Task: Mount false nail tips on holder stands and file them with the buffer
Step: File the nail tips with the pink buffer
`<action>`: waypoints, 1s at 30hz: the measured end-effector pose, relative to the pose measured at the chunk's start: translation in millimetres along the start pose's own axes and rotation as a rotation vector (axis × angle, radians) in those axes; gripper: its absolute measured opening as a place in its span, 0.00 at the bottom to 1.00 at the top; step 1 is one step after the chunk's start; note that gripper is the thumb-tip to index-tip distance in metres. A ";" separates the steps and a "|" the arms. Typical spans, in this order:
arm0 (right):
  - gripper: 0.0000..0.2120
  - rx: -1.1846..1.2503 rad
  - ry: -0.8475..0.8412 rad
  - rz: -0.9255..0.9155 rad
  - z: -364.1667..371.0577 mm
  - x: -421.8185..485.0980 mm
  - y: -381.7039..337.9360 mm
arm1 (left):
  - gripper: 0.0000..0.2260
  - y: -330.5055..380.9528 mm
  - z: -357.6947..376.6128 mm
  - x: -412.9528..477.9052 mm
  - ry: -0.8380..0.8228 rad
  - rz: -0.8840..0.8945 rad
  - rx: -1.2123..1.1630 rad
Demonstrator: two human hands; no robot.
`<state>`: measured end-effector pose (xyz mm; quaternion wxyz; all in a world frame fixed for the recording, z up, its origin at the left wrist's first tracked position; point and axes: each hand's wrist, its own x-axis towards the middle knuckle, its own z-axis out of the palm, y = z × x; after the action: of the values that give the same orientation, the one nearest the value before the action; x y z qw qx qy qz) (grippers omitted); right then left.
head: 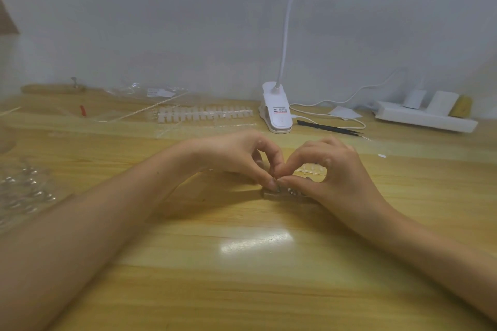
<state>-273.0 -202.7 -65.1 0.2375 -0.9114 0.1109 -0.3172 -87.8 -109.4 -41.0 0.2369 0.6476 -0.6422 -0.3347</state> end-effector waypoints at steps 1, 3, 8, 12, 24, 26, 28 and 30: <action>0.08 0.011 0.004 0.009 0.5 -0.4 0.0 | 0.07 -0.5 1.4 1.0 -0.002 0.021 -0.006; 0.11 0.004 0.001 0.005 0.4 -0.8 -1.0 | 0.08 -1.4 3.0 1.4 -0.006 0.053 -0.024; 0.13 0.099 -0.006 -0.007 -5.4 1.0 1.0 | 0.10 -5.1 4.7 2.2 0.030 0.104 -0.031; 0.09 0.148 0.096 -0.039 -22.5 10.8 16.5 | 0.07 -5.7 4.2 0.4 0.006 0.116 -0.039; 0.14 0.024 -0.242 0.193 -49.3 22.8 72.5 | 0.05 -15.0 -4.9 -3.8 0.068 0.068 -0.214; 0.16 0.033 -0.241 0.180 -47.5 21.5 73.8 | 0.06 -17.9 0.3 0.7 0.282 0.059 -0.186; 0.16 0.025 -0.224 0.149 -45.2 19.0 73.5 | 0.03 -19.0 10.3 9.2 0.481 0.075 -0.019; 0.14 -0.007 -0.185 0.121 -42.8 17.8 73.0 | 0.03 -18.6 19.8 17.5 0.532 0.056 0.091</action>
<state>-289.9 -287.4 -63.1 0.2621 -0.9293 0.1446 -0.2161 -90.7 -123.2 -70.0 0.3775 0.7046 -0.5894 -0.1169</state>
